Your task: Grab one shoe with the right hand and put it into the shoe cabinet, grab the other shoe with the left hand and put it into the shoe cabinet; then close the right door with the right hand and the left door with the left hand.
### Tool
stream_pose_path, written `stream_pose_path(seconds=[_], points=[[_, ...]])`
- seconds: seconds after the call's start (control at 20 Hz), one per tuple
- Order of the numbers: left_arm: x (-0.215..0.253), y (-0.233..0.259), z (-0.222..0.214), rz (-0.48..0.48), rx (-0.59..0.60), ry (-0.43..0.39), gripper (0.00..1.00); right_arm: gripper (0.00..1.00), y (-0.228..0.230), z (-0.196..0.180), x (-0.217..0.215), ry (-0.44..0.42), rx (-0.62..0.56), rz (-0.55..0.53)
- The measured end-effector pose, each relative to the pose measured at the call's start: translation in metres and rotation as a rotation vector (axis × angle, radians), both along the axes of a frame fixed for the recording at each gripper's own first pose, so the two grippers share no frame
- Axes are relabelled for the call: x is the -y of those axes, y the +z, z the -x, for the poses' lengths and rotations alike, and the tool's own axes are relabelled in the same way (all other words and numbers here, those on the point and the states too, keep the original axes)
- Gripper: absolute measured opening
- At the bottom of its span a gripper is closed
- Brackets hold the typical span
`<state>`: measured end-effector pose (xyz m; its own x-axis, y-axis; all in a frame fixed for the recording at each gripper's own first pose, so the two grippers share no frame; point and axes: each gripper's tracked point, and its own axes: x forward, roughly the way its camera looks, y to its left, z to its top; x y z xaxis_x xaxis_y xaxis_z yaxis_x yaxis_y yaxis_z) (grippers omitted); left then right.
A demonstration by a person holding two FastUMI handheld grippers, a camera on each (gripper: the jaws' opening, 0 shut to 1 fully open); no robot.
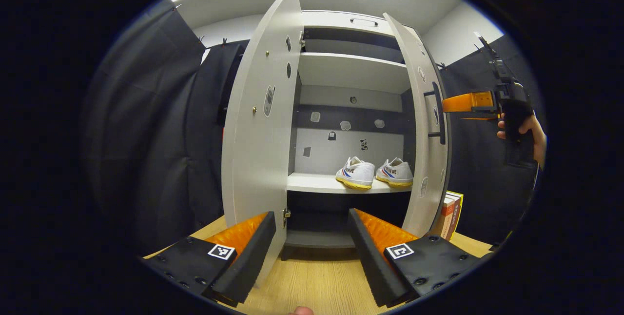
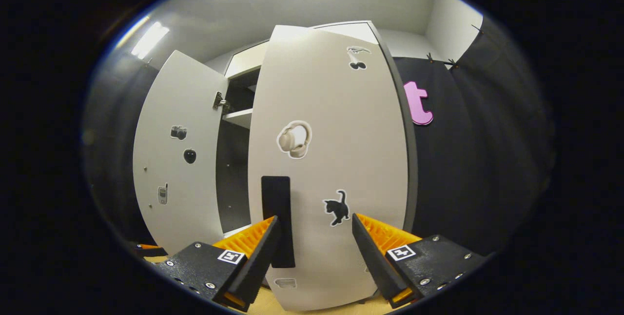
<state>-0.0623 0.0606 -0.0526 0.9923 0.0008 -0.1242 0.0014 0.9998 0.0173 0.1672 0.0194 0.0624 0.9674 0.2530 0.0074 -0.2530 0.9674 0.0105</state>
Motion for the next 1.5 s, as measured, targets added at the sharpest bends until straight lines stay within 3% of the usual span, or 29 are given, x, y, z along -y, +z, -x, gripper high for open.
stream_pose_path(seconds=[0.4,1.15,1.35,1.5], points=[[0.003,0.003,-0.002,-0.006,0.004,-0.021,0.97,0.91,-0.003,-0.017,-0.012,-0.037,0.013,0.074],[0.008,-0.002,-0.007,0.013,-0.016,-0.033,0.97,0.91,-0.016,-0.044,-0.022,-0.060,-0.006,0.001],[0.018,0.001,-0.017,0.035,-0.038,-0.068,0.97,0.91,-0.010,-0.038,-0.013,-0.088,0.022,0.009],[0.015,0.024,-0.029,0.015,0.020,-0.055,0.97,0.92,-0.003,-0.017,0.001,-0.107,0.040,-0.011]])
